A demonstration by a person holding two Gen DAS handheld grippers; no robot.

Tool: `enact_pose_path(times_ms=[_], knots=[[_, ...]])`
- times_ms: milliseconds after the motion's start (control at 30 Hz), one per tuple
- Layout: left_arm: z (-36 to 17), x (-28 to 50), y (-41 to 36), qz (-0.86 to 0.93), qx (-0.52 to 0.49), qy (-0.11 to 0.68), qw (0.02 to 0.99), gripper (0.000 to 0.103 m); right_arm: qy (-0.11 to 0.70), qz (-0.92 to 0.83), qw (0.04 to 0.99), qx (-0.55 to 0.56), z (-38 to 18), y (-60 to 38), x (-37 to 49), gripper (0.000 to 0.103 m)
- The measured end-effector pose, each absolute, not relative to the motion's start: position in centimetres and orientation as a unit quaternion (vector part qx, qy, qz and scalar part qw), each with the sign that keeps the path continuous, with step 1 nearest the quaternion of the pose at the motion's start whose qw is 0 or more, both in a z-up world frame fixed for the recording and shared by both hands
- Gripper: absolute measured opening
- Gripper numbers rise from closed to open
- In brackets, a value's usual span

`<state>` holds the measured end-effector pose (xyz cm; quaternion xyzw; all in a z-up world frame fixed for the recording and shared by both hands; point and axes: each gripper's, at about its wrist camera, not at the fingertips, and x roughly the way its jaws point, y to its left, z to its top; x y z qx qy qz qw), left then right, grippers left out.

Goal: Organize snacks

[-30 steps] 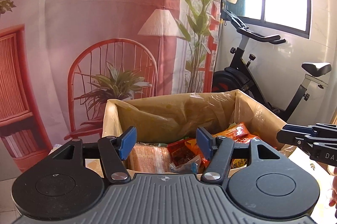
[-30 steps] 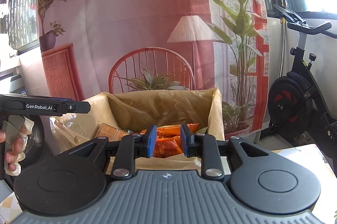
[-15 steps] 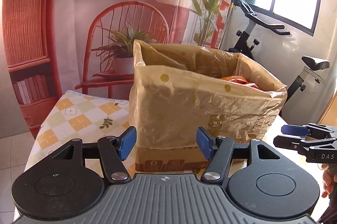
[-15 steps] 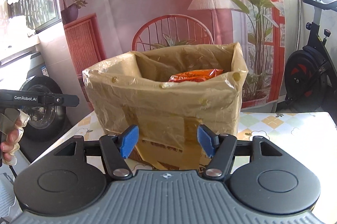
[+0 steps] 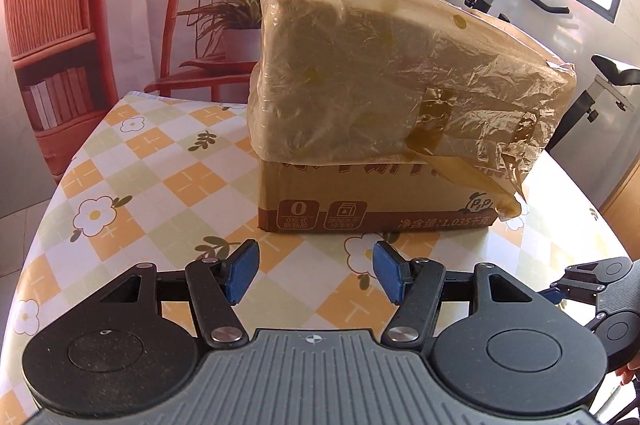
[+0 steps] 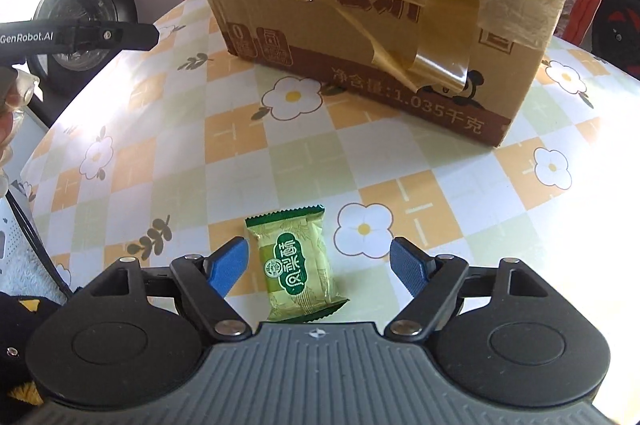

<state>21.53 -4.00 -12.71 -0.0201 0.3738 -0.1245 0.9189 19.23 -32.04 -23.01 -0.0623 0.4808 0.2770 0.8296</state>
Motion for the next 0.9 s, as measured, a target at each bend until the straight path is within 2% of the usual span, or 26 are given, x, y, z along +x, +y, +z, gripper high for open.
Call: enact_pose_path(times_ms=[100, 167, 200, 233, 600, 667, 700, 733, 900], knots=[[-12.9, 21.5, -4.5, -0.128, -0.024, 0.376, 0.917, 0.065, 0.478, 0.287, 0.823, -0.111, -23.7, -31.4, 18.7, 0.079], [-13.1, 21.2, -4.8, -0.129, -0.027, 0.379, 0.916, 0.065, 0.463, 0.305, 0.822, -0.127, -23.5, -31.1, 18.8, 0.064], [-13.2, 21.2, -4.8, -0.129, -0.028, 0.381, 0.915, 0.065, 0.458, 0.318, 0.820, -0.130, -23.4, -30.9, 18.9, 0.043], [-13.4, 21.1, -4.9, -0.129, -0.030, 0.384, 0.914, 0.065, 0.455, 0.323, 0.819, -0.135, -23.3, -30.7, 19.0, 0.040], [-14.8, 21.8, -4.3, -0.122, -0.044, 0.400, 0.907, 0.064, 0.370, 0.423, 0.793, -0.233, -23.4, -24.9, 21.7, 0.039], [-15.3, 22.1, -4.3, -0.127, -0.050, 0.405, 0.904, 0.063, 0.362, 0.407, 0.806, -0.233, -23.2, -24.6, 22.0, 0.047], [-15.5, 22.3, -4.4, -0.129, -0.051, 0.407, 0.903, 0.063, 0.362, 0.399, 0.811, -0.228, -23.1, -24.7, 22.1, 0.061], [-15.8, 22.4, -4.5, -0.131, -0.051, 0.411, 0.901, 0.063, 0.360, 0.390, 0.820, -0.216, -22.9, -25.2, 22.2, 0.070], [-16.9, 23.0, -5.1, -0.147, -0.049, 0.423, 0.893, 0.060, 0.379, 0.346, 0.843, -0.163, -23.2, -28.2, 22.1, 0.072]])
